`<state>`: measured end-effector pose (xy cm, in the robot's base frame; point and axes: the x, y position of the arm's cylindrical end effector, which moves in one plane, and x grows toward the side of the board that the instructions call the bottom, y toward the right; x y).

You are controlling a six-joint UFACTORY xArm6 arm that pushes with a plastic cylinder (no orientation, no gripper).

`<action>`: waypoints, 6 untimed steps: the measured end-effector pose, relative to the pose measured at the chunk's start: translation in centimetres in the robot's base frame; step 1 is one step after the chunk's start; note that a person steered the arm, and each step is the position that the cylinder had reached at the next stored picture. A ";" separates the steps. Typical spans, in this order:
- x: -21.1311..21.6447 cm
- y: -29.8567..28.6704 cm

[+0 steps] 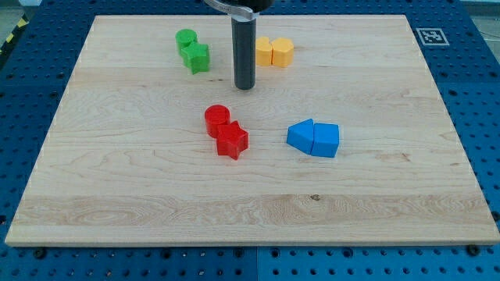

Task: Push the yellow blocks towards the right side of the board

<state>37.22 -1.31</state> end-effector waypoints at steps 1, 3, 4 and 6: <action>0.3 0.0; -4.9 -1.0; -6.8 -0.8; -6.9 7.4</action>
